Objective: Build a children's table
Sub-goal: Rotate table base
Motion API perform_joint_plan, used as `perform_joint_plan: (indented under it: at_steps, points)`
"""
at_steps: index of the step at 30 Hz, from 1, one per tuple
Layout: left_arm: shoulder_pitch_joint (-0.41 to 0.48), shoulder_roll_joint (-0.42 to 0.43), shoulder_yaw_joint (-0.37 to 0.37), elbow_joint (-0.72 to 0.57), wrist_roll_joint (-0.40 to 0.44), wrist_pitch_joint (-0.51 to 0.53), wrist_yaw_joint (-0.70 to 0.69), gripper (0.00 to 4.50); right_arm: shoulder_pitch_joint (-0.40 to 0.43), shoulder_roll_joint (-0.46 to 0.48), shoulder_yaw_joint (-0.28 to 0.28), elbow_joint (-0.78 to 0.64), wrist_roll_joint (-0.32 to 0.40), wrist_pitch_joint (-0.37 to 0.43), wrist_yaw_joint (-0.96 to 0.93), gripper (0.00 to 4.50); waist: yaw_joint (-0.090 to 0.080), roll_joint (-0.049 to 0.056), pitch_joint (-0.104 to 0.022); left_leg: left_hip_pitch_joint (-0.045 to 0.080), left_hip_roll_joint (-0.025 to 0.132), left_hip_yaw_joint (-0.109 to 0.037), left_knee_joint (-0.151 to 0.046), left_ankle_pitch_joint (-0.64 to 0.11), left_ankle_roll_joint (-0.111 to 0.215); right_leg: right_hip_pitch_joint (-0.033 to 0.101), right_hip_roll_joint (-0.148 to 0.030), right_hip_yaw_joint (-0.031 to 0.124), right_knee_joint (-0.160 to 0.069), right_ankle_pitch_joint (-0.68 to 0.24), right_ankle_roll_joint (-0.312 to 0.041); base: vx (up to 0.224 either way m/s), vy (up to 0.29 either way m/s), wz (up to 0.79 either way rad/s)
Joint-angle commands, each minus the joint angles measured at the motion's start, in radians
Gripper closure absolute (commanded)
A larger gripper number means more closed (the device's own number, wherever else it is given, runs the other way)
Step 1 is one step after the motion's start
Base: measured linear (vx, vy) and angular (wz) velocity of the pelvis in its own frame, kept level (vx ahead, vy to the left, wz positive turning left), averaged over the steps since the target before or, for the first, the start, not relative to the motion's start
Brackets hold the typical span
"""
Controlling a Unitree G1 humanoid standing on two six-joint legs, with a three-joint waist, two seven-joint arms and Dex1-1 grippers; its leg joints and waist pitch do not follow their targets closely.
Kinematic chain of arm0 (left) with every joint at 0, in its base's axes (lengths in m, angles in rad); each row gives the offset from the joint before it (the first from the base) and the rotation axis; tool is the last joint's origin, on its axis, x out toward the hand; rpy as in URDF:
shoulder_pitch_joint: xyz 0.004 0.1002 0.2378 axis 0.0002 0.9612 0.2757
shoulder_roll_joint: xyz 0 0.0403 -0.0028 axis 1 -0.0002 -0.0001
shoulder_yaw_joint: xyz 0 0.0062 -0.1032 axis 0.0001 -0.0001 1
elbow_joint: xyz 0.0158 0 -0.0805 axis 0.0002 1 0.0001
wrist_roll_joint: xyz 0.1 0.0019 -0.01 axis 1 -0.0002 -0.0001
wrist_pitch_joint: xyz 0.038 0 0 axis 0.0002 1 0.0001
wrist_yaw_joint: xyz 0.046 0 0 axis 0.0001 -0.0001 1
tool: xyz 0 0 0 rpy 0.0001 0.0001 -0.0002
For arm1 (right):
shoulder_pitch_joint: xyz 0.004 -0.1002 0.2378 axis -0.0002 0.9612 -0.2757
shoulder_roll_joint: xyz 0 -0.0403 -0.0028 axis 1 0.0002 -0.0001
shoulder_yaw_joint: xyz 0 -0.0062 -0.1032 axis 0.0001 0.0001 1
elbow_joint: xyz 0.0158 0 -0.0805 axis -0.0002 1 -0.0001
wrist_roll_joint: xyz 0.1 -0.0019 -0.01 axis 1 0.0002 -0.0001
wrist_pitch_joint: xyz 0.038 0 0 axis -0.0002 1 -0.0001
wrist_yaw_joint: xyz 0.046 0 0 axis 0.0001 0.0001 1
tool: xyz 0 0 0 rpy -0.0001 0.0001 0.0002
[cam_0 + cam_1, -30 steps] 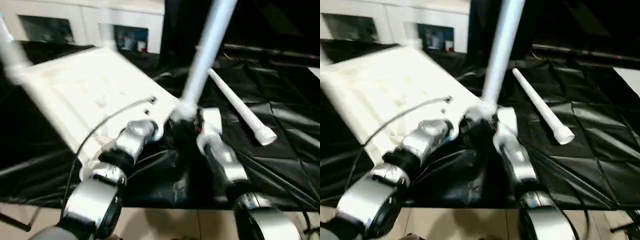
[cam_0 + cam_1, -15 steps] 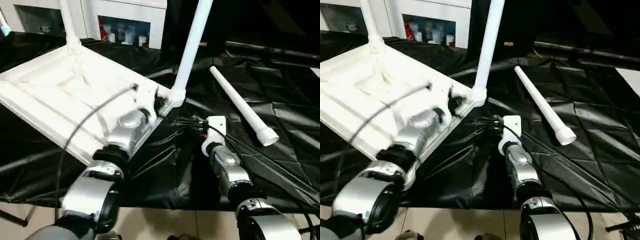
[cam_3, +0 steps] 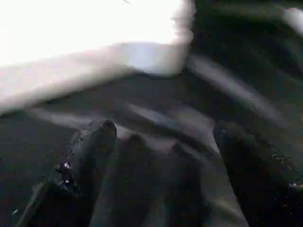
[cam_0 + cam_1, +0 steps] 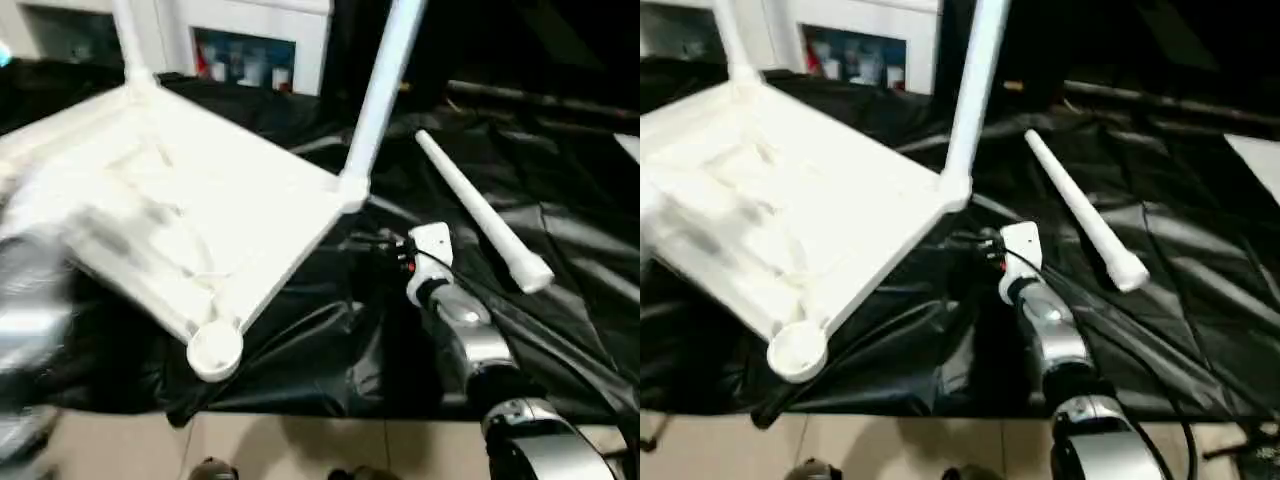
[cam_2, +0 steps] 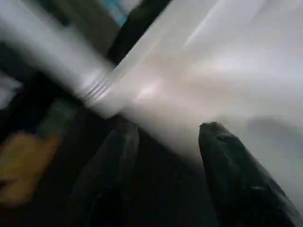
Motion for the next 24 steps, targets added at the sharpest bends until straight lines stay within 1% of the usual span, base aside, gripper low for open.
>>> perform_joint_plan:
  at_steps: [1,2,3,4,5,6,7,8,10,11,12,13,14,15,16,17,18,19,20,21,22,23,24]
  points:
    - [0.005,0.003,-0.017,-0.062,0.027,0.057,-0.029,1.96,0.011,-0.001,0.020,-0.059,0.040,0.019,0.109,0.74,0.003,0.039,-0.060,0.028,0.032,-0.010,-0.064,-0.158,0.038,0.041,-0.055,0.046,-0.053,-0.043,-0.189,0.000,0.000,0.00]
    - [0.049,0.028,-0.025,-0.132,0.025,0.140,-0.067,1.87,0.037,-0.024,0.061,-0.145,0.079,0.061,0.255,0.74,0.003,0.035,-0.059,0.033,0.031,-0.008,-0.063,-0.181,0.036,0.039,-0.052,0.045,-0.054,-0.059,-0.195,0.000,0.000,0.00]
    - [0.066,0.042,-0.033,-0.163,0.024,0.185,-0.089,1.85,0.051,-0.049,0.087,-0.190,0.092,0.087,0.322,0.74,0.008,0.036,-0.056,0.028,0.035,-0.011,-0.068,-0.188,0.030,0.041,-0.053,0.046,-0.056,-0.070,-0.194,0.000,0.000,0.00]
    - [0.082,0.061,-0.047,-0.194,0.017,0.240,-0.124,1.67,0.062,-0.080,0.114,-0.233,0.103,0.112,0.392,0.74,0.014,0.039,-0.056,0.030,0.035,-0.012,-0.067,-0.189,0.027,0.041,-0.053,0.045,-0.056,-0.072,-0.194,0.000,0.000,0.00]
    - [0.082,0.061,-0.047,-0.194,0.017,0.240,-0.124,1.67,0.062,-0.080,0.114,-0.233,0.103,0.112,0.392,0.74,0.017,0.038,-0.055,0.032,0.035,-0.011,-0.067,-0.190,0.025,0.039,-0.053,0.046,-0.057,-0.075,-0.194,0.000,0.000,0.00]
    - [0.097,0.064,-0.061,-0.234,-0.033,0.305,-0.188,1.49,0.063,-0.109,0.124,-0.264,0.112,0.133,0.430,0.74,0.023,0.042,-0.053,0.035,0.030,-0.009,-0.068,-0.206,0.008,0.036,-0.055,0.049,-0.060,-0.102,-0.201,0.000,0.000,0.00]
    - [0.096,0.051,-0.060,-0.250,-0.067,0.327,-0.210,1.49,0.063,-0.119,0.126,-0.274,0.115,0.141,0.440,0.74,0.025,0.040,-0.053,0.034,0.030,-0.009,-0.069,-0.209,0.004,0.037,-0.055,0.049,-0.062,-0.108,-0.202,0.000,0.000,0.00]
    - [0.094,0.036,-0.069,-0.276,-0.104,0.353,-0.243,1.49,0.060,-0.130,0.126,-0.283,0.114,0.148,0.449,0.74,0.029,0.042,-0.052,0.038,0.028,-0.007,-0.068,-0.226,-0.009,0.032,-0.054,0.051,-0.065,-0.127,-0.205,0.000,0.000,0.00]
    - [0.090,0.016,-0.085,-0.306,-0.149,0.373,-0.281,1.22,0.058,-0.142,0.125,-0.295,0.113,0.158,0.460,0.74,0.030,0.040,-0.053,0.035,0.027,-0.009,-0.069,-0.234,-0.022,0.036,-0.057,0.051,-0.066,-0.140,-0.205,0.000,0.000,0.00]
    - [0.089,-0.007,-0.126,-0.369,-0.214,0.426,-0.350,1.13,0.057,-0.157,0.119,-0.315,0.112,0.177,0.478,0.74,0.031,0.042,-0.053,0.032,0.027,-0.010,-0.069,-0.234,-0.023,0.038,-0.058,0.051,-0.067,-0.142,-0.203,0.000,0.000,0.00]
    - [0.095,-0.008,-0.150,-0.396,-0.238,0.443,-0.380,1.07,0.057,-0.161,0.117,-0.322,0.109,0.181,0.480,0.74,0.034,0.039,-0.055,0.030,0.027,-0.012,-0.069,-0.229,-0.031,0.041,-0.058,0.050,-0.066,-0.147,-0.200,0.000,0.000,0.00]
    - [0.100,-0.005,-0.166,-0.415,-0.248,0.454,-0.401,0.99,0.059,-0.165,0.116,-0.331,0.111,0.190,0.483,0.74,0.033,0.038,-0.054,0.027,0.026,-0.013,-0.070,-0.230,-0.030,0.041,-0.058,0.050,-0.066,-0.152,-0.197,0.000,0.000,0.00]
    - [0.105,-0.004,-0.178,-0.429,-0.256,0.463,-0.419,0.88,0.061,-0.168,0.116,-0.338,0.112,0.196,0.486,0.74,0.030,0.038,-0.056,0.024,0.026,-0.014,-0.070,-0.230,-0.031,0.044,-0.058,0.049,-0.064,-0.155,-0.189,0.000,0.000,0.00]
    - [0.125,0.000,-0.223,-0.475,-0.298,0.476,-0.489,0.77,0.067,-0.178,0.114,-0.360,0.113,0.214,0.476,0.74,0.028,0.040,-0.056,0.022,0.024,-0.015,-0.070,-0.225,-0.029,0.047,-0.057,0.049,-0.068,-0.159,-0.181,0.000,0.000,0.00]
    - [0.130,0.002,-0.238,-0.489,-0.309,0.480,-0.512,0.70,0.068,-0.181,0.113,-0.367,0.113,0.222,0.470,0.74,0.029,0.046,-0.056,0.025,0.025,-0.015,-0.070,-0.225,-0.031,0.045,-0.057,0.049,-0.067,-0.159,-0.182,0.000,0.000,0.00]
    - [0.133,0.004,-0.250,-0.497,-0.320,0.472,-0.531,0.65,0.068,-0.182,0.112,-0.369,0.113,0.226,0.464,0.74,0.027,0.048,-0.055,0.024,0.024,-0.015,-0.069,-0.227,-0.030,0.044,-0.055,0.049,-0.068,-0.157,-0.182,0.000,0.000,0.00]
    - [0.132,-0.002,-0.263,-0.512,-0.351,0.488,-0.559,0.57,0.069,-0.184,0.110,-0.376,0.117,0.238,0.454,0.74,0.026,0.046,-0.057,0.024,0.023,-0.013,-0.067,-0.227,-0.032,0.044,-0.054,0.049,-0.068,-0.155,-0.183,0.000,0.000,0.00]
    - [0.132,-0.005,-0.268,-0.514,-0.361,0.485,-0.569,0.46,0.070,-0.184,0.109,-0.378,0.118,0.241,0.449,0.74,0.026,0.052,-0.058,0.025,0.021,-0.014,-0.067,-0.223,-0.034,0.045,-0.054,0.049,-0.066,-0.149,-0.186,0.000,0.000,0.00]
    - [0.125,-0.024,-0.278,-0.512,-0.388,0.483,-0.587,0.46,0.075,-0.184,0.104,-0.387,0.120,0.251,0.436,0.74,0.023,0.056,-0.058,0.023,0.021,-0.014,-0.067,-0.217,-0.035,0.046,-0.052,0.049,-0.065,-0.133,-0.188,0.000,0.000,0.00]
    - [0.119,-0.035,-0.282,-0.505,-0.398,0.483,-0.588,0.30,0.078,-0.184,0.102,-0.394,0.120,0.256,0.431,0.74,0.021,0.050,-0.059,0.021,0.020,-0.013,-0.065,-0.203,-0.032,0.048,-0.051,0.048,-0.063,-0.114,-0.191,0.000,0.000,0.00]
    - [0.109,-0.044,-0.288,-0.501,-0.407,0.479,-0.586,0.30,0.084,-0.183,0.100,-0.406,0.119,0.262,0.426,0.74,0.021,0.055,-0.060,0.021,0.021,-0.013,-0.064,-0.198,-0.031,0.050,-0.051,0.049,-0.061,-0.102,-0.192,0.000,0.000,0.00]
    - [0.103,-0.049,-0.293,-0.497,-0.413,0.476,-0.586,0.24,0.089,-0.183,0.098,-0.414,0.117,0.267,0.422,0.74,0.022,0.057,-0.062,0.022,0.019,-0.012,-0.061,-0.178,-0.028,0.051,-0.050,0.049,-0.059,-0.075,-0.196,0.000,0.000,0.00]
    - [0.098,-0.056,-0.292,-0.496,-0.419,0.464,-0.589,0.08,0.092,-0.182,0.096,-0.421,0.118,0.272,0.419,0.74,0.021,0.055,-0.062,0.020,0.019,-0.012,-0.061,-0.169,-0.023,0.053,-0.050,0.048,-0.058,-0.064,-0.199,0.000,0.000,0.00]
